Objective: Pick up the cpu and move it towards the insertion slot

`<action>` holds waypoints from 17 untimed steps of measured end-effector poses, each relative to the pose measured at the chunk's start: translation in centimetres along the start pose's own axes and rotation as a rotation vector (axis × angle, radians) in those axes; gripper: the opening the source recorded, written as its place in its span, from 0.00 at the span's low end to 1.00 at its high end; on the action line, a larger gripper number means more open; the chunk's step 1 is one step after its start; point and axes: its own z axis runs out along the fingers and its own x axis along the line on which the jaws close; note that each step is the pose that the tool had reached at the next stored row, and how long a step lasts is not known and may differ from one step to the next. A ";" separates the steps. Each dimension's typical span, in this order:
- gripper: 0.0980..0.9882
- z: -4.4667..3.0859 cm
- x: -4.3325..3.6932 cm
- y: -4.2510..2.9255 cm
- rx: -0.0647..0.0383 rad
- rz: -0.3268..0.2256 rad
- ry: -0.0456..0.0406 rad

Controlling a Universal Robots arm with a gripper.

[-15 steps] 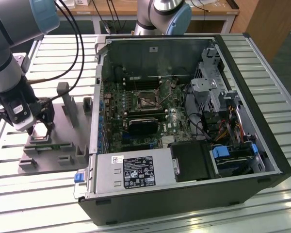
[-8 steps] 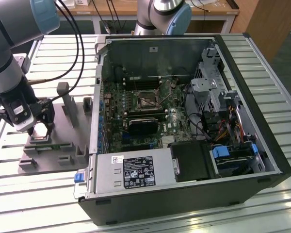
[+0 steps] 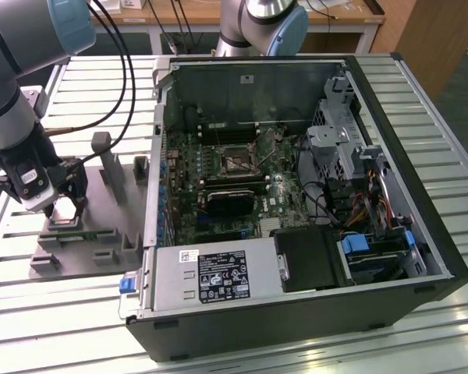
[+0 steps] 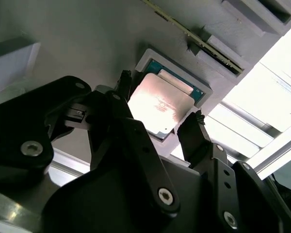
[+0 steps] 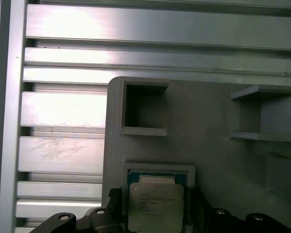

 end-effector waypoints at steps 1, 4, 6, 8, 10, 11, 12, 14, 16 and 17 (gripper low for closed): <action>0.63 0.00 0.00 0.00 0.000 0.000 0.0000; 0.62 0.00 0.01 0.00 0.000 0.000 0.0000; 0.50 0.00 0.02 0.00 0.000 0.000 0.0001; 0.50 0.00 0.02 0.00 0.000 0.000 0.0000; 0.50 0.00 0.02 0.00 0.000 0.000 0.0000; 0.50 0.00 0.02 0.00 0.000 0.000 -0.0001; 0.50 -0.02 0.03 0.00 0.000 0.000 -0.0001; 0.50 -0.30 0.03 0.01 0.000 0.000 0.0001; 0.50 -0.69 0.01 0.03 0.000 0.000 0.0000; 0.50 -0.88 0.01 0.04 0.000 0.000 0.0000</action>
